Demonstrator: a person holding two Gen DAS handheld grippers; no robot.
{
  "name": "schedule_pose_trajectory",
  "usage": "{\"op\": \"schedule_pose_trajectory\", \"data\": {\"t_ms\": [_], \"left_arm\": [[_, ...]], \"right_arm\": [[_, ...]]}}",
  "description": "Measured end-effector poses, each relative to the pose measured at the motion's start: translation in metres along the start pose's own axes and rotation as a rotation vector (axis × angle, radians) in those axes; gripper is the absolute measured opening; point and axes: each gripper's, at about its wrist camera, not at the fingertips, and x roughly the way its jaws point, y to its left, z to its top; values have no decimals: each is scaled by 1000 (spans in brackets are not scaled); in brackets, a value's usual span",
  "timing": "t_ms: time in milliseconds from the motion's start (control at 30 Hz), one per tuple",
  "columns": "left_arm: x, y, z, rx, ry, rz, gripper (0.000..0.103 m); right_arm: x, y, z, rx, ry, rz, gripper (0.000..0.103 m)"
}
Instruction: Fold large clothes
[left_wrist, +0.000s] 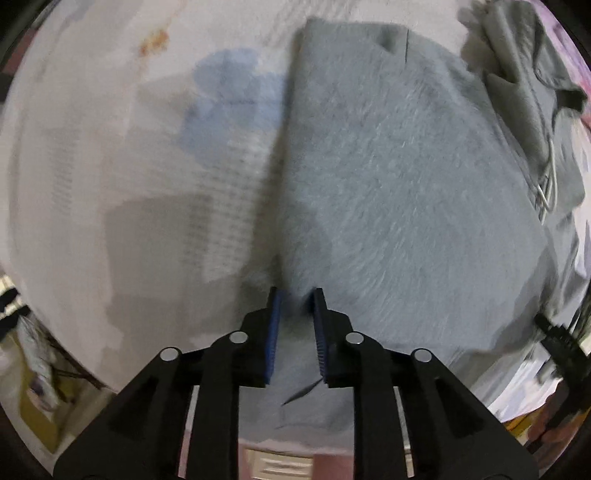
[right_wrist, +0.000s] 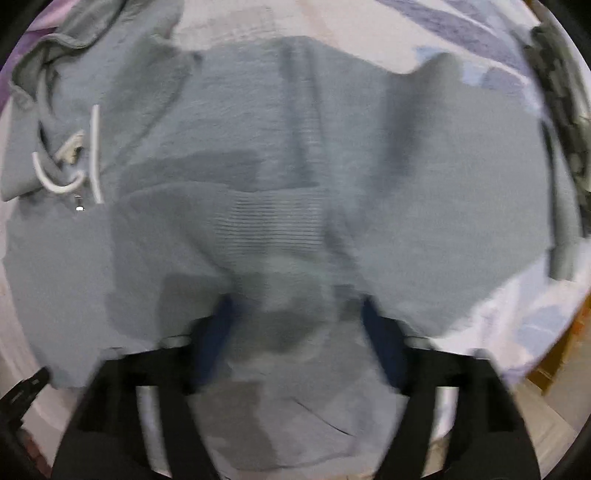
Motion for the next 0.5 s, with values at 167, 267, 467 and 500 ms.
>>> {"op": "schedule_pose_trajectory", "data": {"t_ms": [167, 267, 467, 500], "left_arm": [[-46, 17, 10, 7, -105, 6, 16], [-58, 13, 34, 32, -162, -17, 7], [-13, -36, 92, 114, -174, 4, 2], [1, -42, 103, 117, -168, 46, 1]], "right_arm": [[-37, -26, 1, 61, -93, 0, 83], [-64, -16, 6, -5, -206, 62, 47], [-22, 40, 38, -99, -140, 161, 5], [-10, 47, 39, -104, -120, 128, 5]]}}
